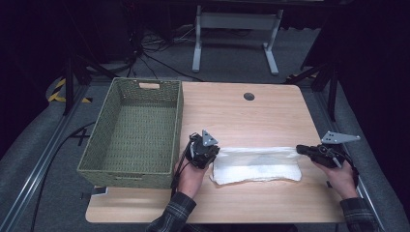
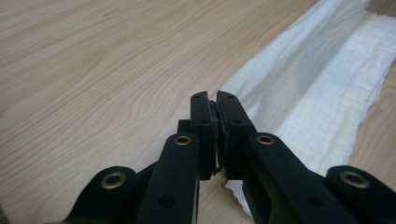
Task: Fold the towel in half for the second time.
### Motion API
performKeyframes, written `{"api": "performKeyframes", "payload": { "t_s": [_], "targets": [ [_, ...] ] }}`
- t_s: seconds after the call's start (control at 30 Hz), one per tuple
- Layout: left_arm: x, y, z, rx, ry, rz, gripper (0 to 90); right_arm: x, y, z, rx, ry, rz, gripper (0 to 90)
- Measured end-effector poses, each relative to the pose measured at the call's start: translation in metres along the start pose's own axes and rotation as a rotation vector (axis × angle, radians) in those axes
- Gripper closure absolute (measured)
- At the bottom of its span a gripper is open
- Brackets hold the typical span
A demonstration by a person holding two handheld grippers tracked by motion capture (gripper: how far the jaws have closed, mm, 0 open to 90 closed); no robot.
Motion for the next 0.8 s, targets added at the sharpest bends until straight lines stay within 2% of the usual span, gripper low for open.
{"api": "performKeyframes", "payload": {
  "t_s": [0.1,0.3,0.43,0.67,0.8],
  "targets": [
    [0.005,-0.003,0.006,0.016,0.002,-0.015,86.1,0.002,-0.001,-0.004,-0.001,-0.009,-0.01,86.3],
    [0.012,-0.005,0.018,0.01,0.059,-0.031,86.1,0.009,-0.007,-0.011,-0.007,-0.004,-0.014,86.1],
    [0.016,-0.006,0.021,0.014,0.053,-0.042,86.0,0.015,-0.009,-0.015,-0.021,-0.009,-0.026,86.0],
    [0.022,-0.011,0.027,0.025,0.066,-0.056,86.0,0.021,-0.015,-0.023,-0.04,-0.016,-0.038,85.9],
    [0.028,-0.011,0.031,0.042,0.059,-0.071,85.9,0.024,-0.016,-0.027,-0.046,-0.018,-0.042,85.8]
  ]
}}
Point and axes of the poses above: each handheld gripper's, and its own axes: y roughly forward along the jaws, x roughly out of its underside, z roughly to its right, the point moved 4 cm from there along y, roughly forward along the jaws, and after that the axes turned 2 degrees about z, right-handed, at the moved point
